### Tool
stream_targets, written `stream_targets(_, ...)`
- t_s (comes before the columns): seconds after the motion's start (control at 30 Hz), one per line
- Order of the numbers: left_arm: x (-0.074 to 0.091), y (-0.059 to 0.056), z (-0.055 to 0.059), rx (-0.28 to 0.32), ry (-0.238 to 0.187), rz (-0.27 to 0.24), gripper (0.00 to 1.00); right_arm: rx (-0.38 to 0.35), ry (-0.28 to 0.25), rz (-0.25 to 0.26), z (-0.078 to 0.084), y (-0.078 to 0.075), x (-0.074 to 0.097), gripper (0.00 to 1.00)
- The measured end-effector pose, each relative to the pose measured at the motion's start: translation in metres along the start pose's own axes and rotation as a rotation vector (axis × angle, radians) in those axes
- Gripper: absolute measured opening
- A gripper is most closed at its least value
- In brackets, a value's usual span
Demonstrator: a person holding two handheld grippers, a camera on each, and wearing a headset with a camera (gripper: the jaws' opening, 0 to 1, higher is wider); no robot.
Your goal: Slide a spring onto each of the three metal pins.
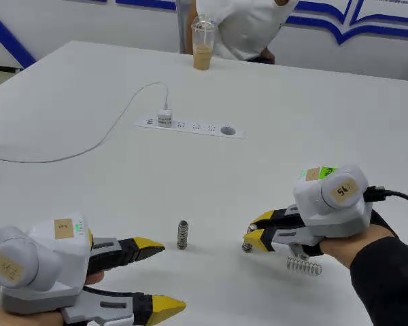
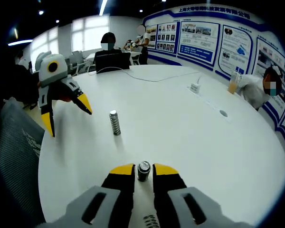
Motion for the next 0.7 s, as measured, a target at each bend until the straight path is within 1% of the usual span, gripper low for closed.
stream_targets(0.27,-0.001,-0.001,-0.001,-0.004,0.000,0.004,0.55,-0.009,-0.004,0.014,0.000,-0.003,0.008,0.17)
stream_targets(0.7,-0.003,-0.001,-0.004,-0.012,-0.001,0.010,0.55,-0.020,-0.016,0.043,0.001,-0.007,0.030,0.17)
Point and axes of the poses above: the centre of the closed fingertips' face, and the gripper's own axes: x roughly backward along the fingers, y roughly to its left, z roughly out of its underside, the point moved 1 cm from there along x, roughly backward along the fingers, and after that the axes turned 10 degrees about -y, right-handed, at the moved point
